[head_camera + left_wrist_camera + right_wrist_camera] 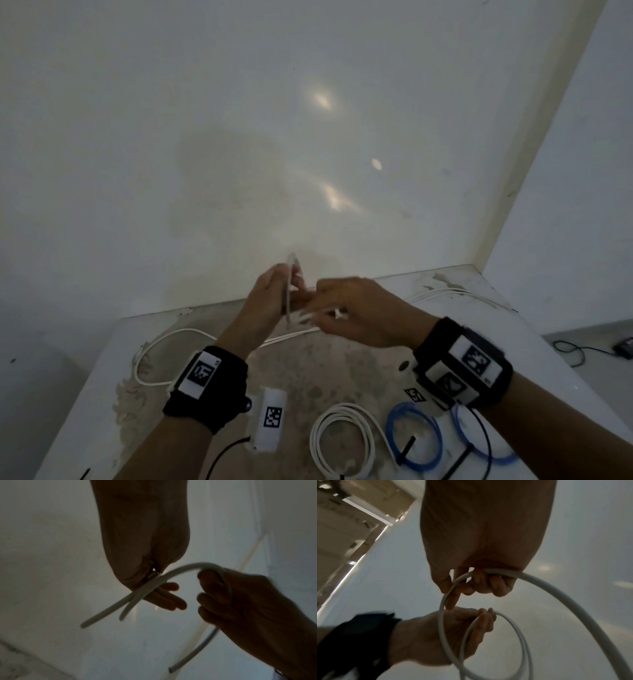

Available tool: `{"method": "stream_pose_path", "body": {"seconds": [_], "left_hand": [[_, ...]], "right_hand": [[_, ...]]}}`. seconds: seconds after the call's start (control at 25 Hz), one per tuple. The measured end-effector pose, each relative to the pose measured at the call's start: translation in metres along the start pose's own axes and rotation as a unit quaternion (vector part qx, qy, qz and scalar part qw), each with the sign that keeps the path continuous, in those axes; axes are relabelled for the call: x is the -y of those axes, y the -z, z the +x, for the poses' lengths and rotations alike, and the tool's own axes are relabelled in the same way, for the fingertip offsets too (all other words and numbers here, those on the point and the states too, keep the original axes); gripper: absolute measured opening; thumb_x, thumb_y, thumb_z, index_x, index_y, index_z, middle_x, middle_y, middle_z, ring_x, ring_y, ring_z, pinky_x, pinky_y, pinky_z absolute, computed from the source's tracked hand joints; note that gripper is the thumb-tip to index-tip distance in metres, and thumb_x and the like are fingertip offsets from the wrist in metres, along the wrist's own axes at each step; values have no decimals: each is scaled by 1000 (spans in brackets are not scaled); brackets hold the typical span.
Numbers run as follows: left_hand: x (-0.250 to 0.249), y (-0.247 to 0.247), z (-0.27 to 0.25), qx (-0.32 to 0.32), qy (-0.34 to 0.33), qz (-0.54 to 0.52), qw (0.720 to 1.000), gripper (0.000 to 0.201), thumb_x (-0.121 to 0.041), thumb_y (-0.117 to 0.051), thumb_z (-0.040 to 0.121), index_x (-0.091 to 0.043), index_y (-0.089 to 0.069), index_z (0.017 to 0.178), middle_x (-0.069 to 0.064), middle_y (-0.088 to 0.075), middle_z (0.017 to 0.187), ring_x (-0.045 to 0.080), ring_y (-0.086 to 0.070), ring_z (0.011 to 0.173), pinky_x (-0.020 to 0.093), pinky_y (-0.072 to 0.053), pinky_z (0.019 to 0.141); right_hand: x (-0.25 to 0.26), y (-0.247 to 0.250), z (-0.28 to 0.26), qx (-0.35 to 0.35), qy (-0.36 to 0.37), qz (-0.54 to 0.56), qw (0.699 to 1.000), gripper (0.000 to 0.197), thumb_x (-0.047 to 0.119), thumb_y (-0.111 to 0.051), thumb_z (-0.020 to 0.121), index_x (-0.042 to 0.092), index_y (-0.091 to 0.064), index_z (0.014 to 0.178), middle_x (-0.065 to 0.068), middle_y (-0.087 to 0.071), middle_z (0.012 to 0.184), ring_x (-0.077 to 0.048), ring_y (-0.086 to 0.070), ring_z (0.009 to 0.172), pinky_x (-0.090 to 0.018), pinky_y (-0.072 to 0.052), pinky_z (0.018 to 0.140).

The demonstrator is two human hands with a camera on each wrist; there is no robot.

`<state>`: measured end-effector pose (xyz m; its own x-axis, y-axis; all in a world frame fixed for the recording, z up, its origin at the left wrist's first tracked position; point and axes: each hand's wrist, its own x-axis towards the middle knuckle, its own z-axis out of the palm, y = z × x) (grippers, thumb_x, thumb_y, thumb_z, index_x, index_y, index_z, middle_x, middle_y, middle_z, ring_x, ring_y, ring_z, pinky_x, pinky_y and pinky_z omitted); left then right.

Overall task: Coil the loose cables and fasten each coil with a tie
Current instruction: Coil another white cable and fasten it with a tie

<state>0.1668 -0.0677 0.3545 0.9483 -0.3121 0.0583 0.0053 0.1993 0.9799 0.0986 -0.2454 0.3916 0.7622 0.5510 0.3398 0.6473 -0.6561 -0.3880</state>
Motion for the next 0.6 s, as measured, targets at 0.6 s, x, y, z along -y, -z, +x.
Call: {"method": "stream_pose_path", "body": {"seconds": [0.6], "left_hand": [[0,-46,-22,104,161,-293,937,28,-28,-35,99,-11,-53,85,-7,-30,53,2,-23,33,16,-17,34]], "right_hand": [[-42,-44,-32,-208,-355,369,833,51,51,-29,104,27,-74,101,5,-59,76,-8,-44,59,-24,-33,55]]}}
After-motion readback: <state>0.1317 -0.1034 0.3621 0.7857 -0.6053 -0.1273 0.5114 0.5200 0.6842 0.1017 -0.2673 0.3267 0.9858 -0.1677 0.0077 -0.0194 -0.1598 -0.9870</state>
